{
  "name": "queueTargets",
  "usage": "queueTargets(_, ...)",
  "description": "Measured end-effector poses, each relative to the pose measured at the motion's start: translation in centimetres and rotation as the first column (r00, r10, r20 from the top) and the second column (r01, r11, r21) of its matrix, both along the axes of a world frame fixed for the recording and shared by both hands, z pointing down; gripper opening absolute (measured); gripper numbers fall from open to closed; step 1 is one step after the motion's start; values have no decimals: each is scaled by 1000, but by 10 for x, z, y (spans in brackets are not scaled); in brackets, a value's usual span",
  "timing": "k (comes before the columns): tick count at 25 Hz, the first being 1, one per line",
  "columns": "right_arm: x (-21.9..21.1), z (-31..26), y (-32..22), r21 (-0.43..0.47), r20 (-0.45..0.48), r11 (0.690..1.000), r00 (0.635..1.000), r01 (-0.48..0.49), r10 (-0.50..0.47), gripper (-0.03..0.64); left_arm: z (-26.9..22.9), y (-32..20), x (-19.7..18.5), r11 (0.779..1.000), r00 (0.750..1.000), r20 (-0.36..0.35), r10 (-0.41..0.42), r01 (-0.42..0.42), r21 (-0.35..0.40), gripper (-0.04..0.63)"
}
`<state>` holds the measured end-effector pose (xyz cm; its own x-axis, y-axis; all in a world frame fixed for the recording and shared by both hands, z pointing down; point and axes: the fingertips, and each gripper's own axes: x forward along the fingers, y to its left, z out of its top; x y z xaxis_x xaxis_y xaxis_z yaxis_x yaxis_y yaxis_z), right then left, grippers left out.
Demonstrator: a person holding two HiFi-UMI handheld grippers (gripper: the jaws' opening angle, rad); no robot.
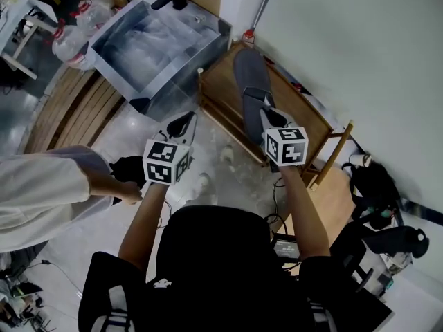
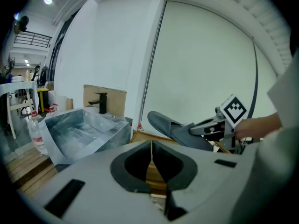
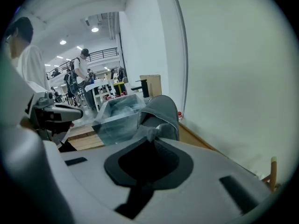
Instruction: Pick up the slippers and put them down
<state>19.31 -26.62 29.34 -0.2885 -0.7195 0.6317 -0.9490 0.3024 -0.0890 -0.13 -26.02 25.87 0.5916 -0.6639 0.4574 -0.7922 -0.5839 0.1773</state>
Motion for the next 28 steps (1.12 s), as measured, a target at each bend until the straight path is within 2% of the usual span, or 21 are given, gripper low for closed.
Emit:
queueTargets(15,-43,-57,52,120,4,993,1000,-16,15,18,-42,44,-34,994,999,-27,30,-27,108,12)
queueTargets(28,-40,-80,72,170,23,985,1000,-24,21,18,-67,61,-21,988,998,-25,58,-54,147,12)
